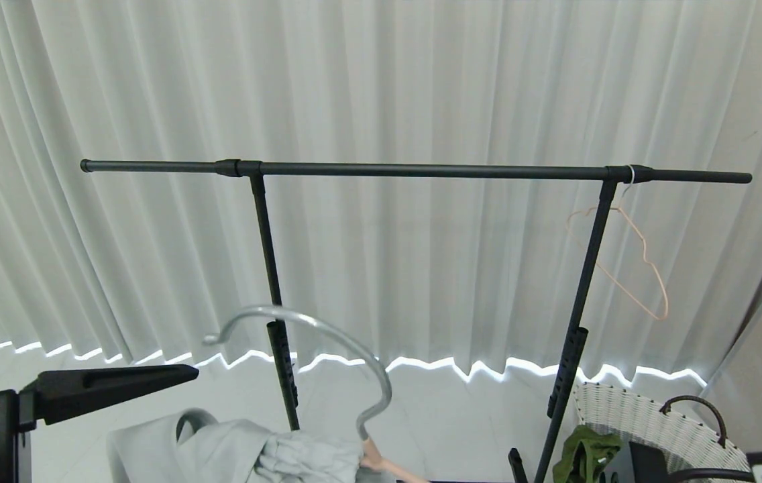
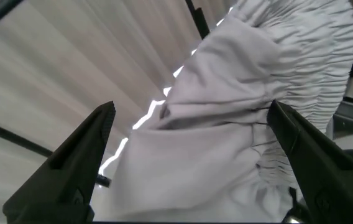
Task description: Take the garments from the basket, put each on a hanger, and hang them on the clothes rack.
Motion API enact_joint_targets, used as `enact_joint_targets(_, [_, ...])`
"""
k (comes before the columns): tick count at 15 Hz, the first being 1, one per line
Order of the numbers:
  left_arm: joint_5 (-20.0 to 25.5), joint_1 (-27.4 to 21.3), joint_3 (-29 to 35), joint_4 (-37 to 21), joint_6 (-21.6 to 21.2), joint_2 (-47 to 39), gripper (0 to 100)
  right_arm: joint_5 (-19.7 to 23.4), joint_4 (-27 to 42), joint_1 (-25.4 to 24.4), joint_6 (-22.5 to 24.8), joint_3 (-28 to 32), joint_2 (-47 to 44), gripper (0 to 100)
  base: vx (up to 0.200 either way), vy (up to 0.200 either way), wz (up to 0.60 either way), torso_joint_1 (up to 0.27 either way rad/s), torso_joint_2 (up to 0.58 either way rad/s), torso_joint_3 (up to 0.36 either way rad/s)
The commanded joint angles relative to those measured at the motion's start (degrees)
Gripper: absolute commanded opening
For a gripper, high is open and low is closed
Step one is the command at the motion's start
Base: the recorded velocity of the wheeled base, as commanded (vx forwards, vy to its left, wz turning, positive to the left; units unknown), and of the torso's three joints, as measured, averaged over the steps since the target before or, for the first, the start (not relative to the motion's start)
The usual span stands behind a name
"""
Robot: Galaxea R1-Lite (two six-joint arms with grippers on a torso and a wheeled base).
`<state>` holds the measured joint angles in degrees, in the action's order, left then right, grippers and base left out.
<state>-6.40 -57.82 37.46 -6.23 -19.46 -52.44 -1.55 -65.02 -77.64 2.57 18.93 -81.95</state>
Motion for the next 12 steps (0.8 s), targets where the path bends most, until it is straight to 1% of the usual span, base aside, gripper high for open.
enact_joint_targets(1, [0.8,0.0,-0.9,0.0,0.0,-0.6,100,0.1,0.0,-0.9,0.1,-0.7,0.2,0,0.000,0.000,0.00,0.000,0.00,0.000])
enact_joint_targets(2, [3.1,0.0,-1.9,0.0,-0.1,-0.6,100,0.1,0.0,-1.5,0.2,-0.8,0.3,0,0.000,0.000,0.00,0.000,0.00,0.000])
enact_joint_targets(5, [6.2,-0.1,-4.6,0.0,-0.1,-1.7,100,0.1,0.0,-2.3,0.2,-1.4,0.2,0,0.000,0.000,0.00,0.000,0.00,0.000])
enact_joint_targets(7, [8.2,-0.1,-4.6,0.0,-0.1,-3.5,100,1.2,0.0,-2.5,0.3,-2.1,0.2,0,0.000,0.000,0.00,0.000,0.00,0.000])
enact_joint_targets(9, [9.4,-0.1,-4.7,0.0,0.0,-4.2,100,2.6,0.0,-2.5,0.8,-2.8,0.1,0,0.000,0.000,0.00,0.000,0.00,0.000])
enact_joint_targets(12, [10.3,-0.1,-4.8,0.0,0.0,-5.0,100,3.0,0.0,-2.8,0.9,-2.5,-0.2,0,0.000,0.000,0.00,0.000,0.00,0.000])
